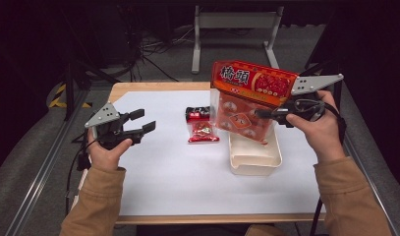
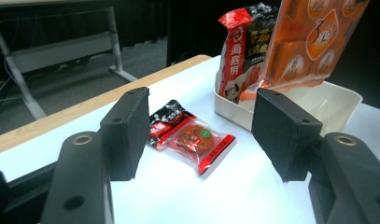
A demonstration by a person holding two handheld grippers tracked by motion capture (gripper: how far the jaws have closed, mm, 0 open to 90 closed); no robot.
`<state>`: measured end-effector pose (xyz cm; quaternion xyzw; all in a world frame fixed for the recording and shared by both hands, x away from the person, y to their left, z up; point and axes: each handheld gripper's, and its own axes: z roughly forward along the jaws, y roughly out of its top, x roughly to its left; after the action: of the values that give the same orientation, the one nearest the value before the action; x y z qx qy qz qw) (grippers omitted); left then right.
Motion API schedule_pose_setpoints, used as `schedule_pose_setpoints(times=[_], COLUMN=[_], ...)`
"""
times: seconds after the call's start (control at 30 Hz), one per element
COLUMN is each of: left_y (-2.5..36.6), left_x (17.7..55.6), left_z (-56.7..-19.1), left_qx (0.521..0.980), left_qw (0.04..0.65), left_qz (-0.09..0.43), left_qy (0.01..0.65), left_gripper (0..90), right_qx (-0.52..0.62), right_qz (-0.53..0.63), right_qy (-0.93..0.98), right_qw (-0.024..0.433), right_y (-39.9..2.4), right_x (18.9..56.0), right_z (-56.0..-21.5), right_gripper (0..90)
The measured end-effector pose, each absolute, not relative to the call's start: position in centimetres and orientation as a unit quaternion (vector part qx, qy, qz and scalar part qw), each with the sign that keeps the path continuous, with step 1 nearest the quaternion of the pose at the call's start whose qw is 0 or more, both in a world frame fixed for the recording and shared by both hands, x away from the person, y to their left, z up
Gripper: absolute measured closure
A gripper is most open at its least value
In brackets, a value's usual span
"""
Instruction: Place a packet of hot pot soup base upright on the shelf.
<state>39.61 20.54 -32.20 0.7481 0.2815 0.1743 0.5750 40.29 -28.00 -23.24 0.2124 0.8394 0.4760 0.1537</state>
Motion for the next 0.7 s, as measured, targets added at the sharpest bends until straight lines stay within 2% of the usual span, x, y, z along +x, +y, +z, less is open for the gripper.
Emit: schedule_pose_setpoints(times=[0.7], left_y=[20.8], left_x=[40.3], left_z=[-33.0], left_qx=[0.752], left_qw=[0.565], left_qz=[0.17], left_qy=[0.294], left_gripper=[37.7], right_qx=[0.279], right_qz=[0.471], right_qy=[0.817], right_qw=[0.182], right_y=[-30.3], right_x=[40.7], right_z=[-24.9], right_gripper=[70.5])
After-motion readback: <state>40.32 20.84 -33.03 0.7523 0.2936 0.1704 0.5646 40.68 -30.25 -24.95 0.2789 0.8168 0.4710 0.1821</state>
